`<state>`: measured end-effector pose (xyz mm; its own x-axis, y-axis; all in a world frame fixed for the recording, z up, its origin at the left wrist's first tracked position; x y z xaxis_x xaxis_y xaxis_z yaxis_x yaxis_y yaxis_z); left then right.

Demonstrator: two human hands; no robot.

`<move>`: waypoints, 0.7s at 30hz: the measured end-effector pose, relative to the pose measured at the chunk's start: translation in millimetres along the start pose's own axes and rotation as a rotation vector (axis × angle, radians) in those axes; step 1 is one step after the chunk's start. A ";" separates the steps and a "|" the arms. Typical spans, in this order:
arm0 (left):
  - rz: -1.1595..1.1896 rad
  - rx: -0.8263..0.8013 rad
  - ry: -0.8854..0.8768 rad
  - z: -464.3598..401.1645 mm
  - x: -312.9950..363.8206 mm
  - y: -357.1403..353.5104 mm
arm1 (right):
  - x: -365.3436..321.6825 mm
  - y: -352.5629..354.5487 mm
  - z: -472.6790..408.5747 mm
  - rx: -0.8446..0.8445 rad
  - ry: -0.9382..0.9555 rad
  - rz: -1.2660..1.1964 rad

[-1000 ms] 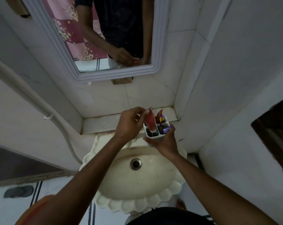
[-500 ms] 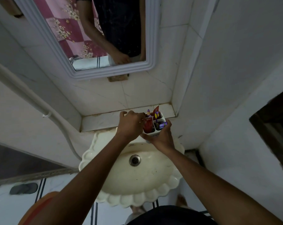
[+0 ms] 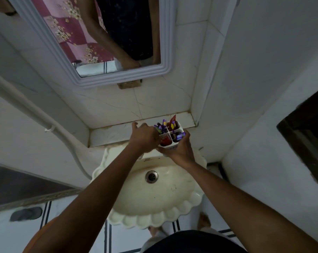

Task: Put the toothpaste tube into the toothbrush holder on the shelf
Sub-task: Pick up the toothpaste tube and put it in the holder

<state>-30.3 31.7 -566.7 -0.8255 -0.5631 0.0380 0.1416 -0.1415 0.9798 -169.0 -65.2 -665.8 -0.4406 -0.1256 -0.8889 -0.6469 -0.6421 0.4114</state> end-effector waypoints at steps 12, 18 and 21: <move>0.501 0.405 0.110 20.2 -47.3 20.6 | -19.1 -6.2 5.8 0.063 0.007 -0.062; 0.659 0.432 0.118 33.9 -53.5 16.2 | -46.9 18.7 7.6 0.138 0.031 -0.048; 0.615 0.435 0.117 36.1 -57.3 15.1 | -52.8 29.3 6.1 0.174 0.055 -0.014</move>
<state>-0.5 91.3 -547.0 -0.6006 -0.5231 0.6047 0.3089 0.5458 0.7789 -168.5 -72.7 -605.6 -0.3993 -0.1624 -0.9023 -0.7528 -0.5037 0.4238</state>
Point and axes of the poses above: each hand's wrist, its own z-axis away from the middle knuckle, its own y-axis out of the back of the hand, x = y × z, the point moved 5 cm from there along -z, towards the middle knuckle, and after that the axes turned 1 degree about -x, right-handed, at the moved point
